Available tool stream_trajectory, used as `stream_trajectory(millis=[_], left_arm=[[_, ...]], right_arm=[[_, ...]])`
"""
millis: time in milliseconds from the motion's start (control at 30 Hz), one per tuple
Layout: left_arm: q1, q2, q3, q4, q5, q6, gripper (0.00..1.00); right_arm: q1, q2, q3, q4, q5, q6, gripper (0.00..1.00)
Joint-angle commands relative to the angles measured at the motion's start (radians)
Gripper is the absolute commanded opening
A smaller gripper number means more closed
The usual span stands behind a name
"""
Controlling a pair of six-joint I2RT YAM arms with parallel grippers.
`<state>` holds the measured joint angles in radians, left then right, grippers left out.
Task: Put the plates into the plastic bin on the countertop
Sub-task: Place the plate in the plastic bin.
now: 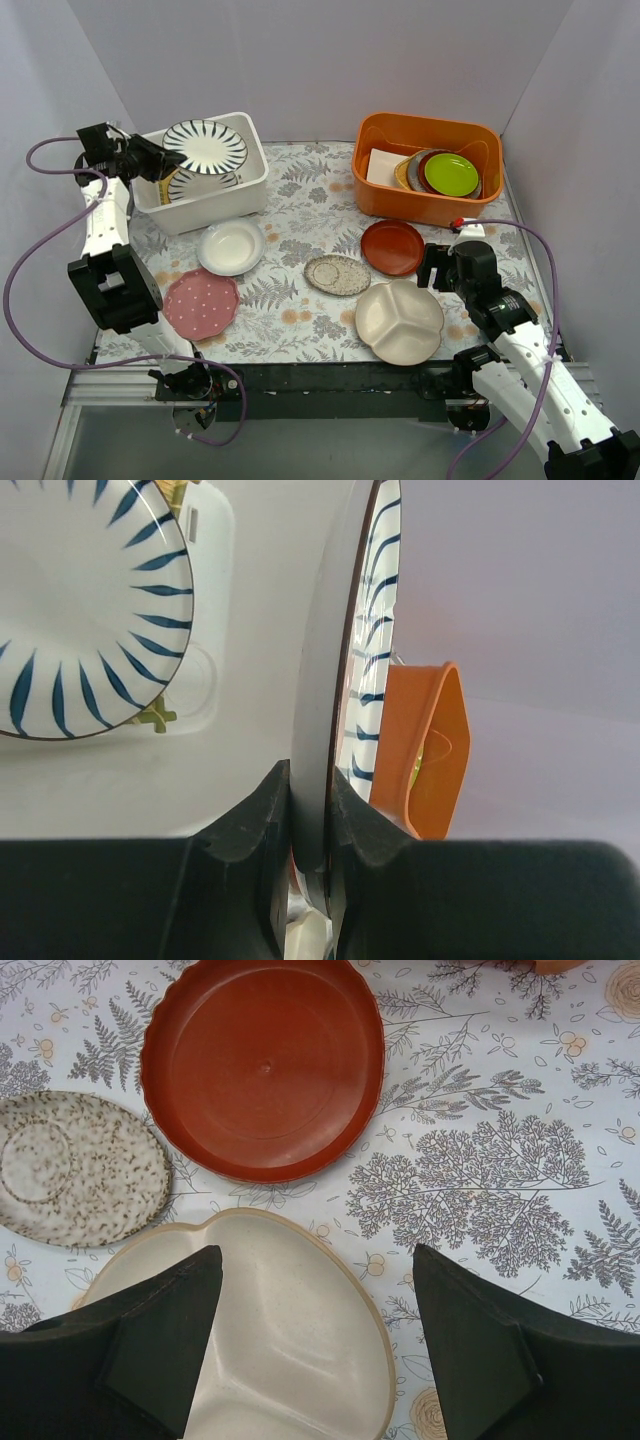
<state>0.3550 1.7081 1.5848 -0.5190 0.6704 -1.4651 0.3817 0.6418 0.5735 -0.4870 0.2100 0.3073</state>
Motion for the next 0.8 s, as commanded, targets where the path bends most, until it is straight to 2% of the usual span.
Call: stream_trajectory(millis=[0,767], left_arm=[[-0.002,-0.036,0.006,0.08,0.018,-0.032,0.0],[0.004,0.041,-0.104,0.093,-0.114,-0.043,0.0]], right_arm=[[0.002,0.001,0.0,0.05,-0.012,-0.017,0.84],[0.003,0.013,-0.006,0.064,-0.021,-0.02,0.84]])
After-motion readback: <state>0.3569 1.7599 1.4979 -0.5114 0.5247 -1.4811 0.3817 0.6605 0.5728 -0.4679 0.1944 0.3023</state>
